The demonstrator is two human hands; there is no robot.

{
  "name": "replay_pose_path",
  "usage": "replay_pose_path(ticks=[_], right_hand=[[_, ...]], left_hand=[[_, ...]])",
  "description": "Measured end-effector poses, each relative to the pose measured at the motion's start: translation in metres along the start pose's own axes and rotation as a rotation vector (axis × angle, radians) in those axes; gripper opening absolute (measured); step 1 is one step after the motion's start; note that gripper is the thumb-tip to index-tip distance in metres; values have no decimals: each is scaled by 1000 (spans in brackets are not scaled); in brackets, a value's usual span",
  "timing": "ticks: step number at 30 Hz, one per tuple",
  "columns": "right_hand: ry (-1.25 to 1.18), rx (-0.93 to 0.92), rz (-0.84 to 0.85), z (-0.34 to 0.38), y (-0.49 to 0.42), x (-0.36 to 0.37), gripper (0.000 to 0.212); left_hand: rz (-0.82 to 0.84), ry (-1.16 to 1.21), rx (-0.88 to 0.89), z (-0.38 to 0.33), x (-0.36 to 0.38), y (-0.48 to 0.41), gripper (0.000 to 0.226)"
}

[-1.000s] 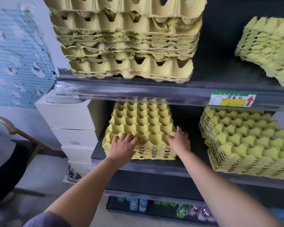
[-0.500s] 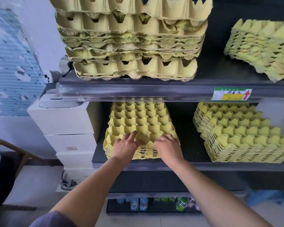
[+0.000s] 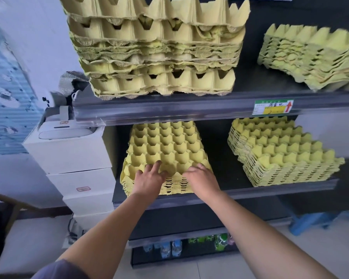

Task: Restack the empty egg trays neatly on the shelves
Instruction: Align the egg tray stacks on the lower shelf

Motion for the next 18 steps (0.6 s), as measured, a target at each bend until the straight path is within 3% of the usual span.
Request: replay_pose_path(ticks=[6, 18], right_hand=[[3, 3, 17, -2, -3, 3, 57], [-26, 15, 8, -10, -5, 2, 47]], left_hand=[[39, 18, -16, -4, -7, 5, 58], [79, 57, -49, -13, -8, 0, 51]])
Point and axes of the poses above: each hand's wrist, its own y-axis away from the middle knuckle, its own x-axis out of the palm, z = x × y, the point moved 5 cm from there along -y, towards the middle knuckle, and after that the axes turned 9 degrees about z, right-handed, at the moved point
